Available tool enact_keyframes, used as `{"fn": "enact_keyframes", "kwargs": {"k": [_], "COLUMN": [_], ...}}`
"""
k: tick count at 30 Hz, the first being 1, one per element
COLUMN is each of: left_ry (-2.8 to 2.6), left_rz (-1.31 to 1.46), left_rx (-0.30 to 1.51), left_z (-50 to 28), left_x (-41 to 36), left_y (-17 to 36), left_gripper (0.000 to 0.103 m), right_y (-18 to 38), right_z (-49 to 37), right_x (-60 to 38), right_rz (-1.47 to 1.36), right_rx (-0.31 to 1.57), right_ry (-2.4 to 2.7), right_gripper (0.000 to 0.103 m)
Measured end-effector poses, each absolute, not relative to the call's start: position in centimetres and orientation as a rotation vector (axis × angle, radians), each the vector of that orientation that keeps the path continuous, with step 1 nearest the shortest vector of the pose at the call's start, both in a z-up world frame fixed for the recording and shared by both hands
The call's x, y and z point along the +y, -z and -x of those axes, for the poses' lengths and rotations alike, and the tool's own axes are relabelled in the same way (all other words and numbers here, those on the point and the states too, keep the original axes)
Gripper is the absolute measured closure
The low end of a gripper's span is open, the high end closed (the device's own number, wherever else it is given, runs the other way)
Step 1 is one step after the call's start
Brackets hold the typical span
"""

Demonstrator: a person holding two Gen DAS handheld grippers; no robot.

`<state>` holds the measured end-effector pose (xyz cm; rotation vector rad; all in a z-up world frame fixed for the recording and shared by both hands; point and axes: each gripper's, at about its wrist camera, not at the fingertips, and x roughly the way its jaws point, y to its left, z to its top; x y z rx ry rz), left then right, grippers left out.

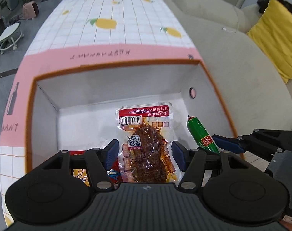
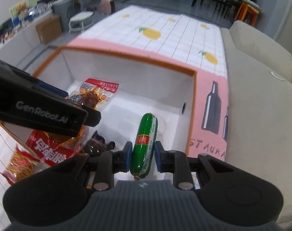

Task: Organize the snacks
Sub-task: 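Lift both held snacks and carry them over the orange box, then release both snacks into the box and pull both tools back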

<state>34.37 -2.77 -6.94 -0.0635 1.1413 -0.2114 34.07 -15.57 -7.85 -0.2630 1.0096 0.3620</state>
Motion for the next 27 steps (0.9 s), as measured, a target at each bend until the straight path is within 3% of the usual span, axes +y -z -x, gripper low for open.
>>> {"fn": "enact_keyframes", "kwargs": {"k": [13, 22, 27], "left_ry": [0.194, 0.161, 0.148], "left_rz": [-0.023, -0.047, -0.048], "left_rx": [1.207, 1.198, 1.178], "left_z": [-34.9, -34.4, -33.9], "left_x": [-3.5, -3.2, -3.0], "left_y": [9.9, 9.1, 8.3], "left_gripper": [0.034, 0.029, 0.028], "right_y": [10.4, 10.1, 9.2], "right_z": [-35.3, -35.0, -34.6], "right_x": [-13.9, -13.8, -13.7], "right_rz": [0.376, 0.368, 0.355], "right_rx": [1.068, 1.070, 1.063], "right_ry": [-0.328, -0.321, -0.328], "right_gripper": [0.084, 0.083, 0.075]}}
